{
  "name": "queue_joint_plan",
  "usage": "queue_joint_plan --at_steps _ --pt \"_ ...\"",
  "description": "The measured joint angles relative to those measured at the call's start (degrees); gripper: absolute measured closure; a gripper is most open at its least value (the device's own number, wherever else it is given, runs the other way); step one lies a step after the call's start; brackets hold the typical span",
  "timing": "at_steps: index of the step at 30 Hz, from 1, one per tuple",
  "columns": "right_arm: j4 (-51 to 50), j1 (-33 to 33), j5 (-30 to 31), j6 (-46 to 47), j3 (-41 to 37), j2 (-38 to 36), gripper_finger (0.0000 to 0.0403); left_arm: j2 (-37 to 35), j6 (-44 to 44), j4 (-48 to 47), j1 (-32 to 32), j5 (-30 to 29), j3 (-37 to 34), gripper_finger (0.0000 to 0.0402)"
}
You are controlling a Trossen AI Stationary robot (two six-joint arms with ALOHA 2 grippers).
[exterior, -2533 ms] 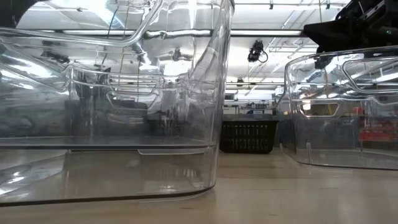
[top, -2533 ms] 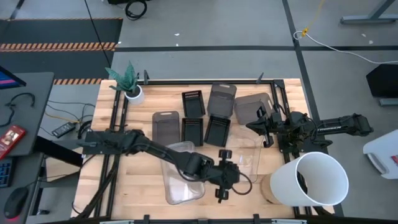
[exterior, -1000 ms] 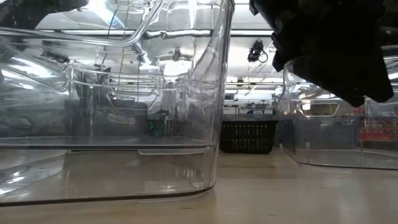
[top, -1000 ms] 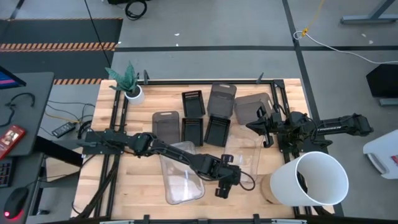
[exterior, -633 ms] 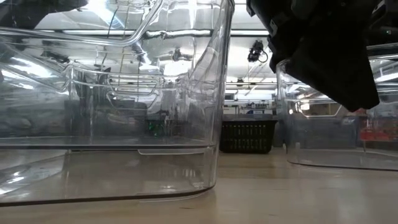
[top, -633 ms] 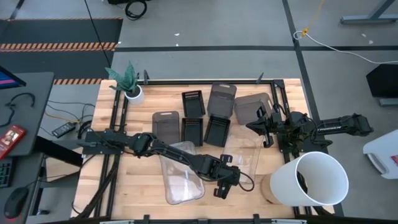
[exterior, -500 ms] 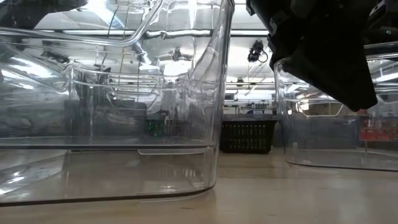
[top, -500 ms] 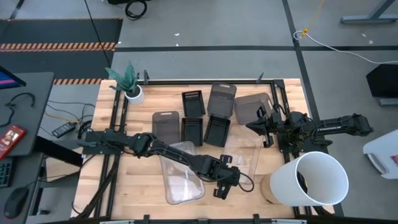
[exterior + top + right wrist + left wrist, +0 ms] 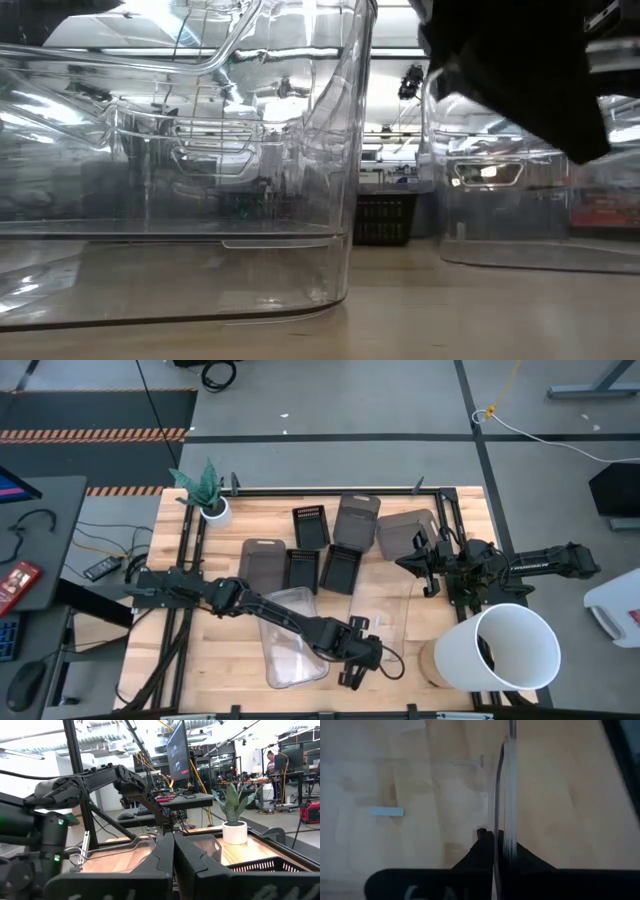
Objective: Stack baskets by color
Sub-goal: Stack the right transparent bin on top of the left transparent bin
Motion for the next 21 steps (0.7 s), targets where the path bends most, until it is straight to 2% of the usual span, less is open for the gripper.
queue_joint_plan --at_steps 15,21 --pt "0.01 -0.02 0.0 0.01 0.0 0.0 0.0393 -5.16 0.12 -1.46 -4.53 -9.8 0.82 0.0394" --pt "0.04 0.0 0.02 0.02 0.0 -0.02 0.0393 -8.43 -2.57 -1.82 -6.03 -10.47 0.88 0.0394"
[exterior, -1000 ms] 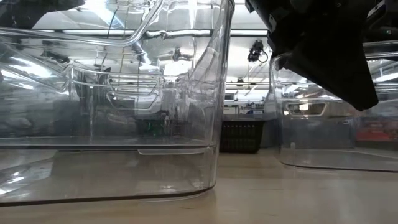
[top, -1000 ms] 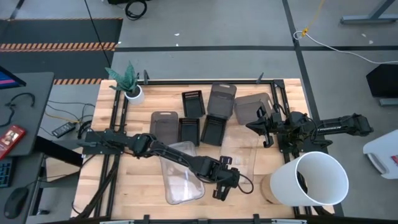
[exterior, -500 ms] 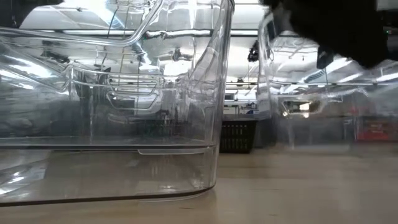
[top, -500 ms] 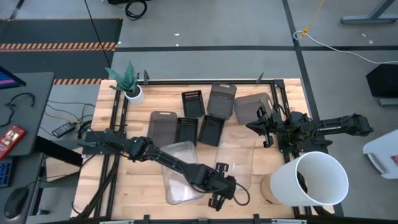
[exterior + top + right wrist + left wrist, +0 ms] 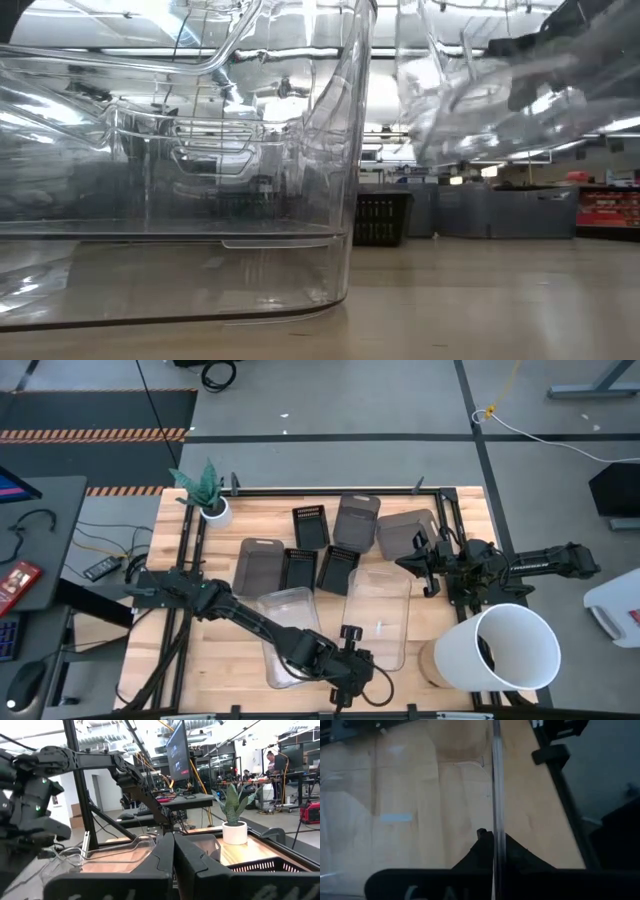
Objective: Stack baskets by color
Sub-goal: Stack the right transparent bin on top of the left transparent bin
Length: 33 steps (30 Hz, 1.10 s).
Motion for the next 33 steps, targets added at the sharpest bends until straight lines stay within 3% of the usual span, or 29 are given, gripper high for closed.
queue_joint_plan --at_steps 8,13,24,33 --pt "0.0 -0.02 -0.02 0.0 0.0 0.0 0.0393 -4.86 -9.59 -0.9 -1.35 0.29 0.0 0.0394" --pt "-0.02 -0.02 -0.02 0.0 0.0 0.02 0.0393 -7.99 -13.5 -1.72 -2.33 -3.73 -0.02 0.0394" --pt "-0.01 -0.01 -0.02 -0.01 0.0 0.02 0.0393 -14.25 -19.59 -9.23 -6.2 -10.29 0.0 0.0394" --pt "0.0 -0.01 -0.01 0.0 0.0 0.0 0.0393 -18.02 -23.0 -12.43 -11.59 -10.54 0.0 0.0394"
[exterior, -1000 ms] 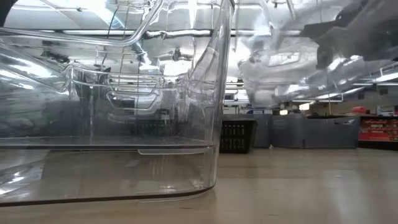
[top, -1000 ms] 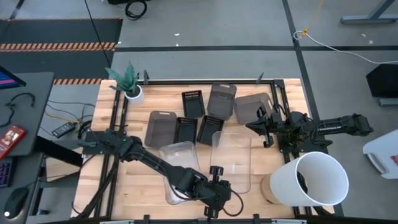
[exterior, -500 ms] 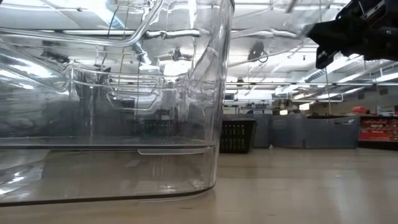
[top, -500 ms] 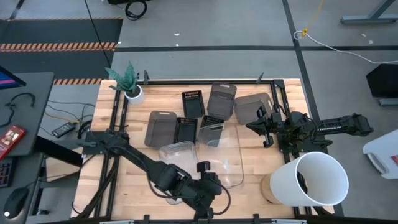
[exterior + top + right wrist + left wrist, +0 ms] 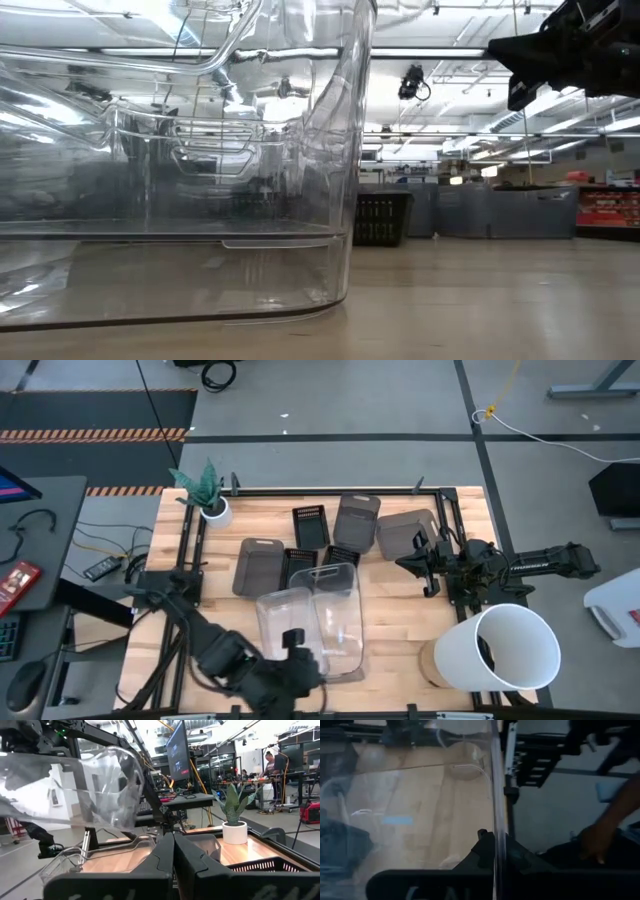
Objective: Stack baskets by color
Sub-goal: Stack the right transparent bin on top of the left transparent bin
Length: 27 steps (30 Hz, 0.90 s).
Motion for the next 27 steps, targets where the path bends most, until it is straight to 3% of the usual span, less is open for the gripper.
queue_joint_plan --at_steps 4,17,27 --pt "-0.02 0.0 -0.02 0.0 0.0 0.02 0.0393 -1.23 -1.5 -1.31 -2.57 0.75 0.0 0.0394" --pt "-0.02 -0.02 -0.02 -0.01 0.0 0.02 0.0393 -2.17 -20.43 -13.28 -6.65 -0.3 0.0 0.0394" --pt "-0.02 0.0 -0.02 -0.01 0.0 0.02 0.0393 -2.04 -22.34 -16.1 -5.63 -0.93 -4.59 0.0393"
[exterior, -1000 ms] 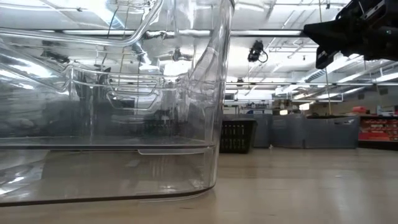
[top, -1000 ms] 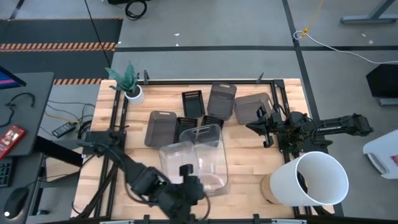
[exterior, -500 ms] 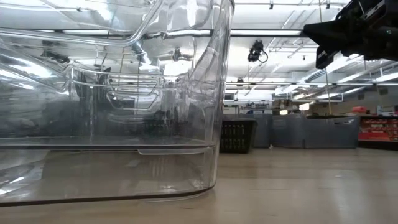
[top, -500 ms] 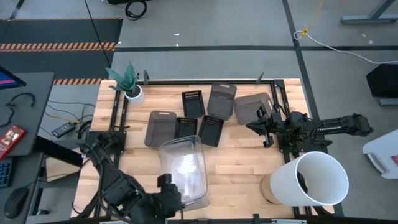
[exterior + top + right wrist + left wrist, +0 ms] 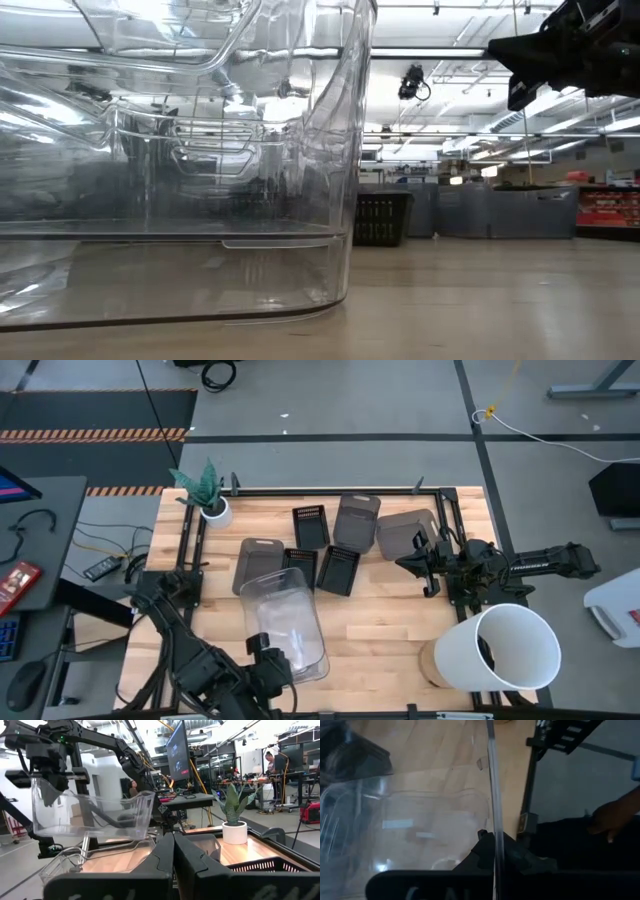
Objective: Stack baskets by color
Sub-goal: Stack the right transparent bin on top of the left transparent bin
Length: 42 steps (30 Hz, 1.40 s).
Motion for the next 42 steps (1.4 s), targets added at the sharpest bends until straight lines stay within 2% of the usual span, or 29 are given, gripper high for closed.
queue_joint_plan --at_steps 23,35,38,42 --pt "0.0 0.01 0.0 0.01 0.0 -0.02 0.0393 0.06 1.05 7.97 0.91 1.64 -13.88 0.0393" --pt "0.0 0.01 0.0 0.01 0.0 0.0 0.0393 0.04 0.84 12.22 0.97 2.95 -17.95 0.0391" --pt "0.01 0.0 0.01 -0.01 0.0 -0.02 0.0393 0.08 0.84 13.99 0.97 3.33 -19.48 0.0377" --pt "0.0 -0.01 0.01 0.01 0.0 0.0 0.0393 0.02 0.67 14.54 0.97 3.57 -20.29 0.0331"
